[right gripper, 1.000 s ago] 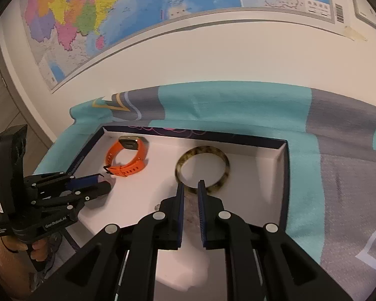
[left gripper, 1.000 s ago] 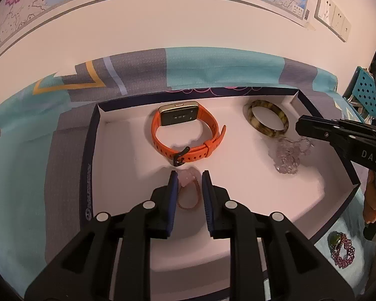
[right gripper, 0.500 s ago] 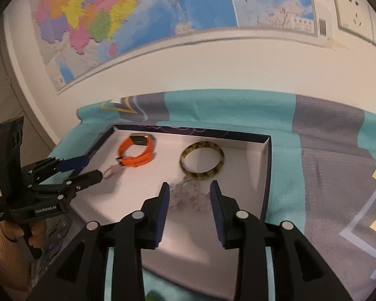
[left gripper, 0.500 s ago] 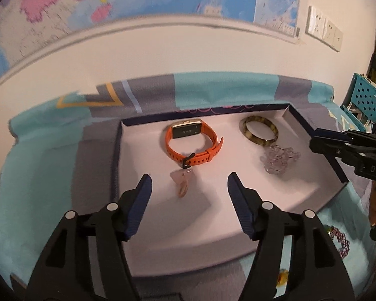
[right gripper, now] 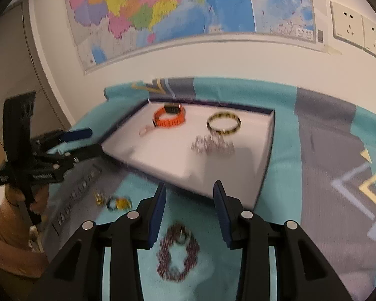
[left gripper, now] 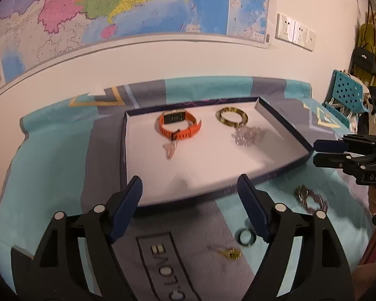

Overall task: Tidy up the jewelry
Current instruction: 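Grasp the dark beaded necklace with the right tool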

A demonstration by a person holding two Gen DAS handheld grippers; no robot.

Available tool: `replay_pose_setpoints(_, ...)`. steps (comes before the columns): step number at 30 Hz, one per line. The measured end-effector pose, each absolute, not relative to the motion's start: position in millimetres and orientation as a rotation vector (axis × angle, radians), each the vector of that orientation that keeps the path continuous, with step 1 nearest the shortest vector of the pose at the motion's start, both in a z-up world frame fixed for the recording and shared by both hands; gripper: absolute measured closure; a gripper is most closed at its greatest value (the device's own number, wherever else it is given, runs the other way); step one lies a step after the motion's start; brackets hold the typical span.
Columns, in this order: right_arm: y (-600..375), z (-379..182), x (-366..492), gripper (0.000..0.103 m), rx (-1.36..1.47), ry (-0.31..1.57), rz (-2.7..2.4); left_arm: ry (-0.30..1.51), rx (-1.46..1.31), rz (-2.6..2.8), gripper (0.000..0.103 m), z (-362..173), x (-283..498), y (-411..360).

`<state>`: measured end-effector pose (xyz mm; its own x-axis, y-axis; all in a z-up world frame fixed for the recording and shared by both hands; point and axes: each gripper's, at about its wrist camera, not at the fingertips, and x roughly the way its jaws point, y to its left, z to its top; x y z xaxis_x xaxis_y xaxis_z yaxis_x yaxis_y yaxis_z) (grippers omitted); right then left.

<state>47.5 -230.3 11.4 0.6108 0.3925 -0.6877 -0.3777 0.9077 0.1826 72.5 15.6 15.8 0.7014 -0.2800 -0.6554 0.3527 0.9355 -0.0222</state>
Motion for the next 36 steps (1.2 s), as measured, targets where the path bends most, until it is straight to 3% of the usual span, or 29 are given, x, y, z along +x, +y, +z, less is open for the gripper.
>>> replay_pose_setpoints(3,-231,0,36,0.066,0.015,0.836,0.457,0.729,0.104,-0.355,0.024,9,64,17)
replay_pose_setpoints(9,-222,-22,18,0.051,-0.054,0.897,0.463,0.761,0.104,-0.362,0.024,-4,51,17)
replay_pose_setpoints(13,-213,-32,11,0.048,-0.130,0.908,0.437,0.777,0.103,-0.364,0.024,-9,48,18)
replay_pose_setpoints(16,-209,-36,11,0.060,-0.172,0.894,0.407,0.785,0.096,-0.364,0.024,-11,46,17)
replay_pose_setpoints(18,-208,-36,12,0.085,-0.167,0.891,0.425,0.789,0.091,-0.365,0.024,-12,45,16)
replay_pose_setpoints(20,-210,-35,14,0.096,-0.156,0.894,0.430,0.792,0.089,-0.367,0.024,-14,44,15)
replay_pose_setpoints(36,-235,-4,17,0.099,0.053,0.810,0.471,0.797,0.098,-0.406,0.025,-17,35,13)
